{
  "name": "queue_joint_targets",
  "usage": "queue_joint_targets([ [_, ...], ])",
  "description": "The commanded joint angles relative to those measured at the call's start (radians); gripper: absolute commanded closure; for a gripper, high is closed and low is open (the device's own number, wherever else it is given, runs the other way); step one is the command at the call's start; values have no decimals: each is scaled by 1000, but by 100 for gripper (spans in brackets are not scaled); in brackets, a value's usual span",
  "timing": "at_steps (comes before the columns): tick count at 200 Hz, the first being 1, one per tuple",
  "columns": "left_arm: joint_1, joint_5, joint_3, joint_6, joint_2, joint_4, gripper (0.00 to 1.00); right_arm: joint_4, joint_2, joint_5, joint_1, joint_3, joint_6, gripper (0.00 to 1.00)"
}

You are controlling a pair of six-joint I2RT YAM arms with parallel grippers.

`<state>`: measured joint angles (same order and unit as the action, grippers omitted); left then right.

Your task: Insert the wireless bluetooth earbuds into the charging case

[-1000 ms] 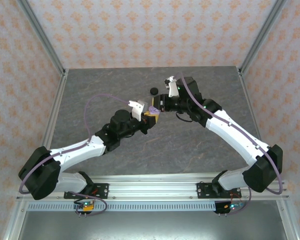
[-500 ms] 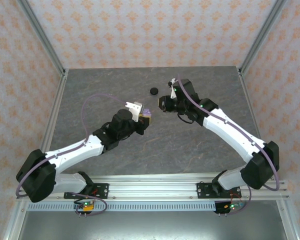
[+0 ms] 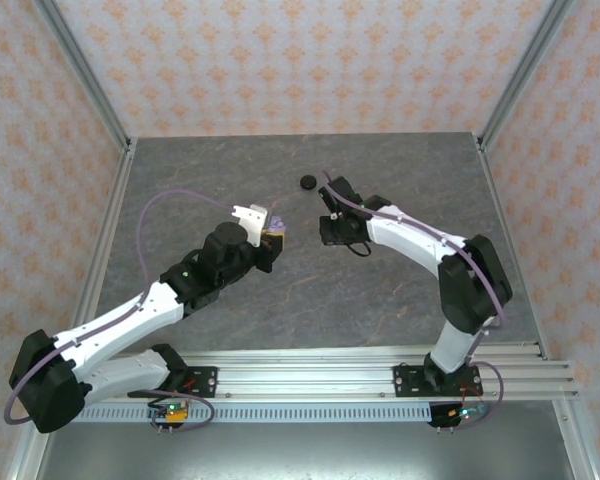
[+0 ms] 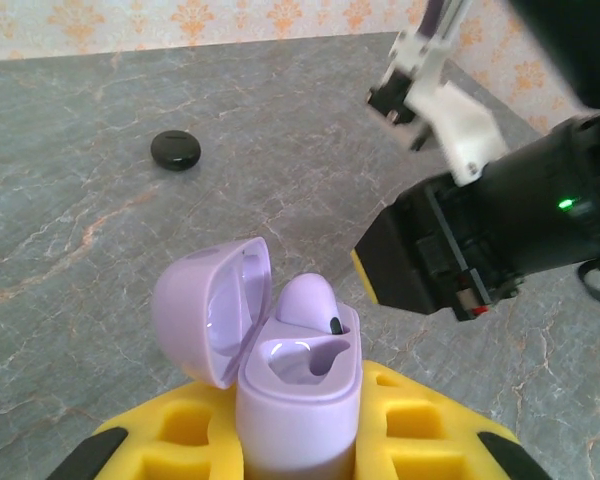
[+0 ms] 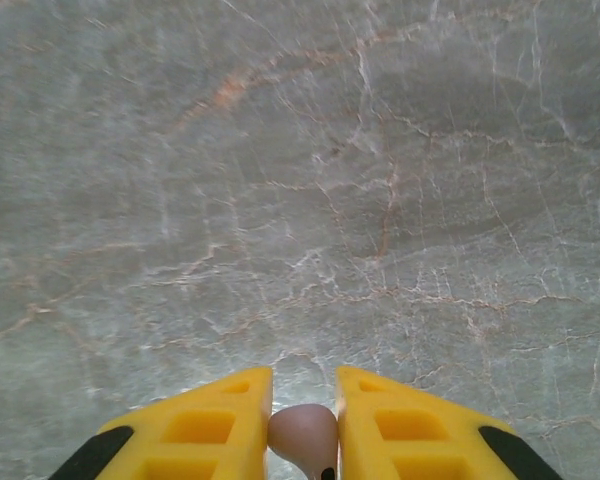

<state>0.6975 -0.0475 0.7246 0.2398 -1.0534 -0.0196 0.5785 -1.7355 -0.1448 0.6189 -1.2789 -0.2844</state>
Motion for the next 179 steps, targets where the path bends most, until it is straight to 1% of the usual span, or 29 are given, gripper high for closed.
queue_joint_targets([
  [1,-3,5,-8,-26,37,-27,87,37,-52,30,-11,-22,25,78],
  [61,-4,-5,-19,-31,55,-23,87,64,-185,45,-16,-66,32,78],
  [118,-3,-3,-22,-35,56,-23,87,107,-254,54,-16,-93,36,78],
  [150,-3,-3,-22,-36,55,-22,87,141,-261,47,-17,-111,33,72],
  [166,-3,-3,-22,-37,55,-22,87,165,-261,35,-17,-125,32,64],
  [179,-3,-3,-22,-37,54,-23,87,184,-260,26,-17,-140,34,60],
])
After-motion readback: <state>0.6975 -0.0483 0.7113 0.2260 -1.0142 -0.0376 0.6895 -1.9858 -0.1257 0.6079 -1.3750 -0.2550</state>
